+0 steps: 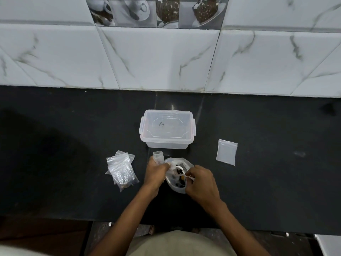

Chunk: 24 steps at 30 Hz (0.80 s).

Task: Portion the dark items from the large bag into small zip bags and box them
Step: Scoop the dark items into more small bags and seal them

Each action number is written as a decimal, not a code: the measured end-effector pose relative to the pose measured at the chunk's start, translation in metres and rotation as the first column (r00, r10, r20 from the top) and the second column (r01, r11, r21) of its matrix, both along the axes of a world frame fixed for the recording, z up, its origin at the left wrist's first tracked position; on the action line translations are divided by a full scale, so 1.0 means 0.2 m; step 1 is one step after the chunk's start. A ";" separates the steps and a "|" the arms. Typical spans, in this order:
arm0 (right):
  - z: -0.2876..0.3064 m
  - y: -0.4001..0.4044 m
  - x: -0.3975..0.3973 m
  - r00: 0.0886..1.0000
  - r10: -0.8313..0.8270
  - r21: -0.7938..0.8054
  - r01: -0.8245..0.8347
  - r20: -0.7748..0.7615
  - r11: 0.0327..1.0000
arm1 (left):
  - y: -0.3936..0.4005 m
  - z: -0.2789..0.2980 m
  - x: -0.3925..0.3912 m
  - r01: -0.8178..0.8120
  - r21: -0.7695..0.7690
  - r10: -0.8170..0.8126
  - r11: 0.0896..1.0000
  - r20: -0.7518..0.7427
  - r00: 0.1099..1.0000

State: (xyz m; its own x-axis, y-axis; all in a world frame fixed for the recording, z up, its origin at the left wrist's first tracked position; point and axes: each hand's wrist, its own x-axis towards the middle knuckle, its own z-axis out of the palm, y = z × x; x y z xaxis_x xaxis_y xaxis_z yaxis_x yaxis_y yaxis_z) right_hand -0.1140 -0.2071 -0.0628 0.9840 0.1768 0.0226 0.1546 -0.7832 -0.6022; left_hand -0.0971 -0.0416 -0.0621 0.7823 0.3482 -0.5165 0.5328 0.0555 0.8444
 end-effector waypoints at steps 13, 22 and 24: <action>0.05 0.02 0.02 0.983 -0.095 0.130 0.116 -0.155 0.985 | 0.01 -0.03 -0.02 -0.054 -0.053 0.057 0.997 0.058 0.997; 0.07 -0.05 0.06 0.999 -0.020 0.170 0.026 -0.039 0.985 | 0.02 -0.01 -0.02 0.009 0.203 -0.026 0.979 0.078 0.997; 0.06 -0.05 0.06 0.995 0.056 0.082 -0.063 0.085 0.995 | 0.01 0.00 -0.01 0.052 0.178 -0.067 0.983 0.076 0.995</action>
